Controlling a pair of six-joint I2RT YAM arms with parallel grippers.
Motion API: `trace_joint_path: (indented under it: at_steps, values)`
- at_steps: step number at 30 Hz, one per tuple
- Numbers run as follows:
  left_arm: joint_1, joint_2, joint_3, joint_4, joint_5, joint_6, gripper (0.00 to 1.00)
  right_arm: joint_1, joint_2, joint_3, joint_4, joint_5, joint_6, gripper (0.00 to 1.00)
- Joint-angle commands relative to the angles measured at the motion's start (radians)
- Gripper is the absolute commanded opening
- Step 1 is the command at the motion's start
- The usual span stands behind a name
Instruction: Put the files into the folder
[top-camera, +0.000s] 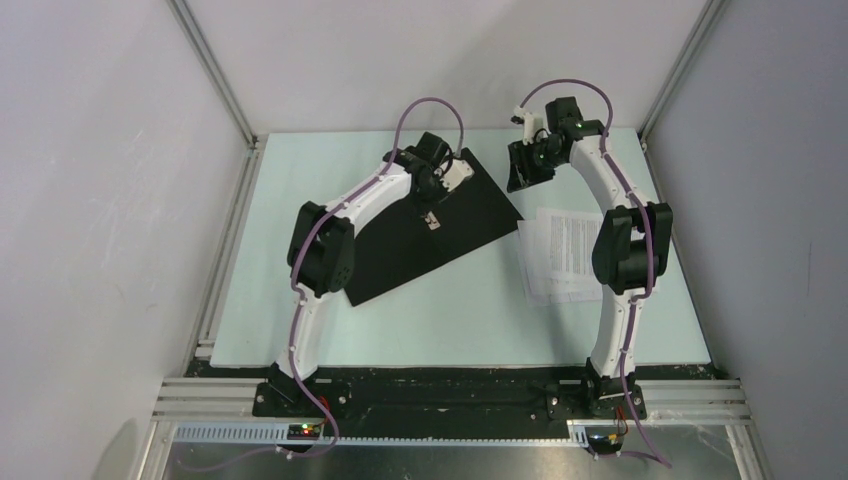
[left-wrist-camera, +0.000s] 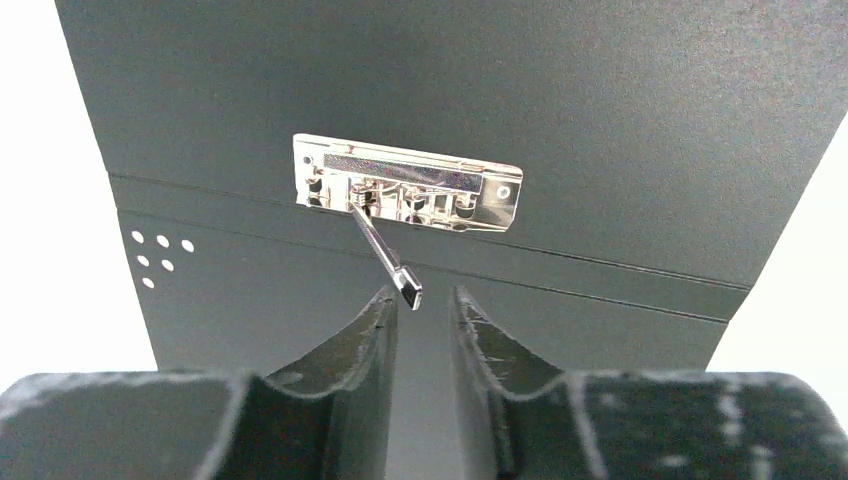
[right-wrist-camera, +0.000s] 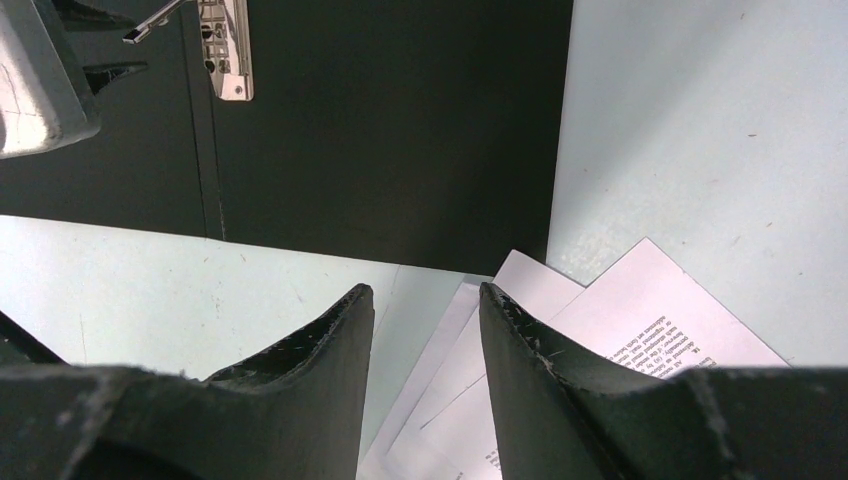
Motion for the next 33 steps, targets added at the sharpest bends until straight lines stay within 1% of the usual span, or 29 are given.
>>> trace_joint_path:
  at_steps: [1, 8, 16, 22, 27, 30, 33]
  values:
    - [-0.005, -0.045, 0.004, 0.017, -0.029, -0.019, 0.26, 0.003, 0.012, 0.032, -0.003, -0.01, 0.01, 0.48]
    - [-0.006, -0.042, 0.014, 0.02, -0.038, -0.029, 0.17, 0.009, 0.016, 0.035, -0.005, -0.012, 0.009, 0.47]
    - [-0.002, -0.055, 0.017, 0.019, -0.064, 0.0, 0.0, 0.019, 0.01, 0.014, -0.007, -0.005, 0.01, 0.47]
    - [0.014, -0.109, -0.019, 0.018, -0.035, 0.059, 0.0, 0.04, 0.002, 0.006, -0.003, 0.003, 0.006, 0.47]
    - [0.026, -0.177, -0.115, 0.018, -0.011, 0.171, 0.0, 0.065, 0.006, 0.002, 0.0, 0.013, 0.003, 0.46]
    - [0.035, -0.224, -0.192, 0.017, 0.048, 0.228, 0.0, 0.083, 0.009, 0.002, 0.002, 0.02, 0.001, 0.46]
    - [0.044, -0.26, -0.238, 0.016, 0.108, 0.274, 0.0, 0.097, 0.006, 0.002, 0.001, 0.024, -0.009, 0.47]
